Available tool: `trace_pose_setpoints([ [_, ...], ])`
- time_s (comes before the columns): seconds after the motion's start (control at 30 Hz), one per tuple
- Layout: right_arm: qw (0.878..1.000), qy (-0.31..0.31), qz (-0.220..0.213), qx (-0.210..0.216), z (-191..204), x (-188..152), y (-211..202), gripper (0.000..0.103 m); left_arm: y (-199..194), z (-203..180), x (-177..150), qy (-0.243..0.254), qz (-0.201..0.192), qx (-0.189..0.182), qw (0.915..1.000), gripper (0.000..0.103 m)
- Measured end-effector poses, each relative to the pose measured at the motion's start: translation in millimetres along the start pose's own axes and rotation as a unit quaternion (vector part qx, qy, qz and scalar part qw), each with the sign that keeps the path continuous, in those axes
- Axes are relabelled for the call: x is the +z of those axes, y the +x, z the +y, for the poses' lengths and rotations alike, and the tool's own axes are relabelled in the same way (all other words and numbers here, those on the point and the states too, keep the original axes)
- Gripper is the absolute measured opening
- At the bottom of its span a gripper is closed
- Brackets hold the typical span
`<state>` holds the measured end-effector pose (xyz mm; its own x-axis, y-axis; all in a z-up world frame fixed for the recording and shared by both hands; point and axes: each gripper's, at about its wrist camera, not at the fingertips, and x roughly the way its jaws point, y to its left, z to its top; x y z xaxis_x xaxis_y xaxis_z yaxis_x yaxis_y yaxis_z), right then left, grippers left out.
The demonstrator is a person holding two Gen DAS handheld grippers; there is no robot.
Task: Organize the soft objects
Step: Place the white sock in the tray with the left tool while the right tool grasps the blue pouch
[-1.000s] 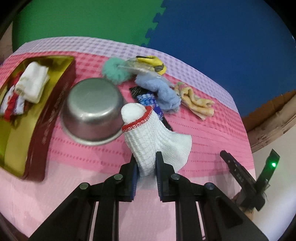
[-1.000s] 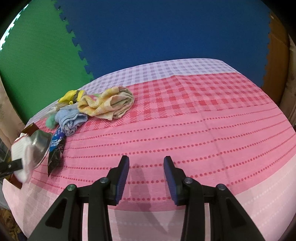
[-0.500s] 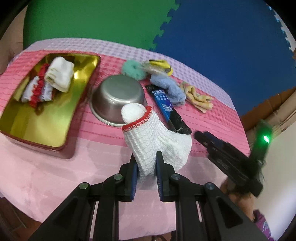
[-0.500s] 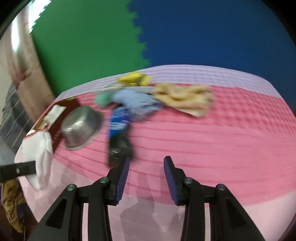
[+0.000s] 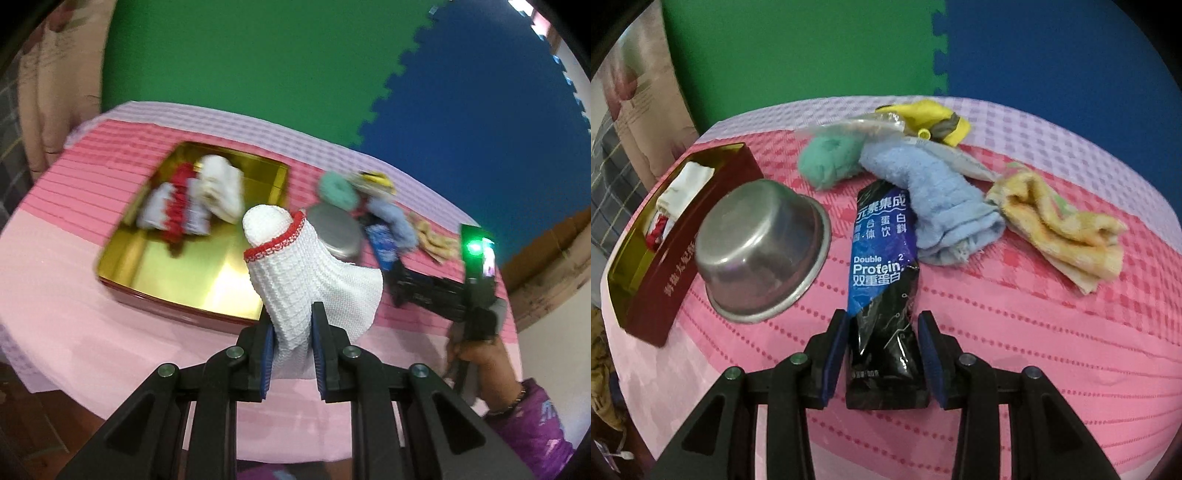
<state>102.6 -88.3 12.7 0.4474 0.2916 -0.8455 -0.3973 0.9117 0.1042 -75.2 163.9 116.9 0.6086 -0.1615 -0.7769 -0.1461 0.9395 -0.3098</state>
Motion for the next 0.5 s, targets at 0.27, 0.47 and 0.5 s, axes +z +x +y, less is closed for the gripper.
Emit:
trace_pose_setpoints([
  [0.27,1.0,-0.01,0.007,-0.001,5,2,4,0.033,16,45,20,-0.001,0.004,0.056,0.9984,0.017],
  [0.47,1.0,0.006,-0.005,0.015,-5,-9,-3,0.031,44,62,36,0.001,0.01,0.092,0.9957,0.017],
  [0.5,1.0,0.01,-0.007,0.019,-7,-12,-4,0.031,47,64,37,0.001,0.011,0.097,0.9953,0.018],
])
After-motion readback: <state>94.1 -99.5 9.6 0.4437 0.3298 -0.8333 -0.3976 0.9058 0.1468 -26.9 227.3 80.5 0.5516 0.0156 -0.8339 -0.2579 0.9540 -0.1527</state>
